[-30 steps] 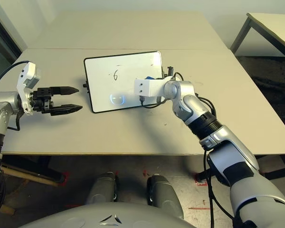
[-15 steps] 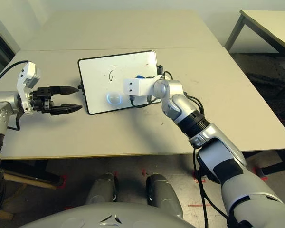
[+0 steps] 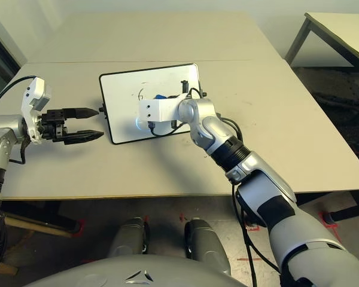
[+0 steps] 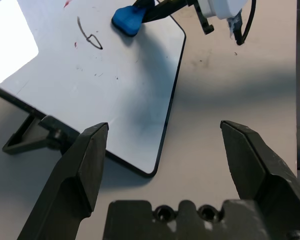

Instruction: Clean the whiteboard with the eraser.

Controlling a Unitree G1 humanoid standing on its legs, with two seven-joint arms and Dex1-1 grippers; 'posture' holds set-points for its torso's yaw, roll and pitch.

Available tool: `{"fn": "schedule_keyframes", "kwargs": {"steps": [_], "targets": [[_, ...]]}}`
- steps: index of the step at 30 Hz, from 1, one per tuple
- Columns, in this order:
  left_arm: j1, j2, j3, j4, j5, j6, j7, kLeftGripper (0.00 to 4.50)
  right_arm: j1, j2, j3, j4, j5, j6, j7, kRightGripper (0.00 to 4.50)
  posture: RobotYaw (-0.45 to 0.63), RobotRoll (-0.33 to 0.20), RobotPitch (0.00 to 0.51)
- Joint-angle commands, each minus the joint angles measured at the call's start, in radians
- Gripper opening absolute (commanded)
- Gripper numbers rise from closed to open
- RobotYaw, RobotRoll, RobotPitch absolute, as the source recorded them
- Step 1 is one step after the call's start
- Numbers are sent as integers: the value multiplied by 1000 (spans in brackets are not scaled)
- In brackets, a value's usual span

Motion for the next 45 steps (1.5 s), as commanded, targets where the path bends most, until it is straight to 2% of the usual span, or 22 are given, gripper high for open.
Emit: {"fn": "schedule_keyframes", "kwargs": {"steps": [1,6,12,16,21,31,45], "targets": [[-4,-1,1,-14,-1,-4,2,4500,37,-56,-13,5,-3,5,24,143,327,0,42],[-7,-1,-1,-6,2,-8,1,4500,65,-147,-45,-36,3,4,44,142,312,0,40],[-15,-3,-4,6,6,-15,-1,4500,51,-184,-87,-75,16,18,66,142,312,0,40],[-15,-1,-3,11,7,-19,-2,4500,39,-174,-114,-157,48,43,115,142,309,0,36],[-13,2,0,12,6,-21,-2,4500,32,-163,-92,-192,37,40,132,142,314,0,33],[-6,2,2,5,3,-20,0,4500,67,-135,-17,-102,-35,-15,66,142,321,0,27],[-13,3,4,6,2,-19,2,4500,55,-77,18,-33,-90,-71,32,141,322,0,26]]}}
